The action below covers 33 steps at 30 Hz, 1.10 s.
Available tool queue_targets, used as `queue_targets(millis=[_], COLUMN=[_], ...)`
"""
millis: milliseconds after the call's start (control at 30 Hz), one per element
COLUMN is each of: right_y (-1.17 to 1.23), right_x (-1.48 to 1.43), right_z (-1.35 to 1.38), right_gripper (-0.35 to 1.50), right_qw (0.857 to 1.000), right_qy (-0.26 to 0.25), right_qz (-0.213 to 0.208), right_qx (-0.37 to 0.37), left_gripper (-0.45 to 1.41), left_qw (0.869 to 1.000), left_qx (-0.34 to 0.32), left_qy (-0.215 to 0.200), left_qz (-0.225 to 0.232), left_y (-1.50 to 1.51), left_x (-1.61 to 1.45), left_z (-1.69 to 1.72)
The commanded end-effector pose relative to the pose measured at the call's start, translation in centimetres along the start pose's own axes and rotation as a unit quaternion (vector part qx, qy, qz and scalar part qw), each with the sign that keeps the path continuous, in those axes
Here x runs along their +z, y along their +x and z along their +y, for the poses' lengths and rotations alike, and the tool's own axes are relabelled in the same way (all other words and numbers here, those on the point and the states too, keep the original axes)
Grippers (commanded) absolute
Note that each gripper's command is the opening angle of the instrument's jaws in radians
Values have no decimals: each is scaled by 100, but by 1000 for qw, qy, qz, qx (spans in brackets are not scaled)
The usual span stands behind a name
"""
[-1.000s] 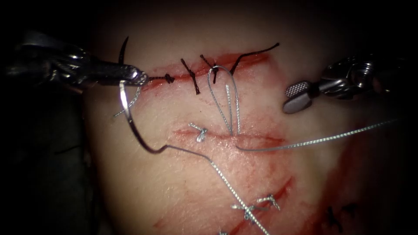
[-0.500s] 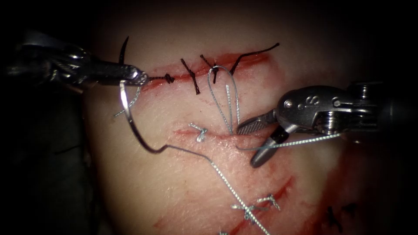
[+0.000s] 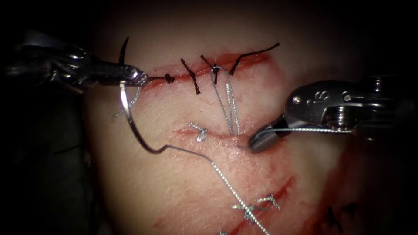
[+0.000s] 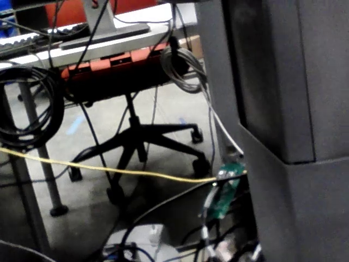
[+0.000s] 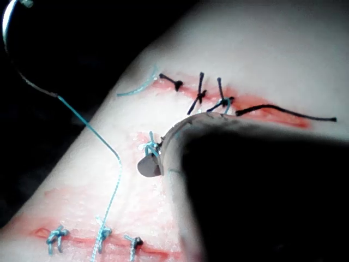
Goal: Wound Closure
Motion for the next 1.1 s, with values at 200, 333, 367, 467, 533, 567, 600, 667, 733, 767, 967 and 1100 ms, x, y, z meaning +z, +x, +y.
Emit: queue_targets(millis=[200,333,367,467,533,567,600,667,733,767,967,1100], right_y=[37,46,48,50,50,49,49,46,46,46,48,53], right_x=[-53,-79,-85,-87,-86,-86,-86,-93,-99,-102,-119,-145], right_z=[-14,-27,-32,-34,-34,-34,-35,-38,-39,-39,-43,-47], right_gripper=[-35,-35,-35,-35,-35,-35,-35,-35,-35,-35,-35,-35], right_qw=[999,999,999,999,999,999,999,999,999,999,999,997], right_qy=[-10,-18,-18,-18,-18,-18,-18,-18,-24,-25,-37,-55], right_qz=[28,29,30,30,30,30,29,31,33,33,32,46], right_qx=[18,20,18,17,16,16,16,16,17,18,22,22], left_gripper=[-45,-45,-45,-45,-45,-45,-45,-45,-45,-45,-45,-45], left_qw=[1000,1000,1000,1000,1000,1000,1000,1000,1000,1000,1000,1000], left_qx=[0,0,0,0,0,0,0,0,0,0,0,0], left_qy=[0,1,1,1,1,1,1,1,1,1,1,1], left_qz=[0,0,0,-2,-2,-2,-2,-2,-2,-2,-3,-3], left_y=[2,1,1,1,1,1,1,1,1,1,0,0], left_x=[3,5,5,5,5,5,5,5,5,5,6,6], left_z=[-6,-6,-6,-6,-6,-6,-6,-6,-6,-6,-6,-6])
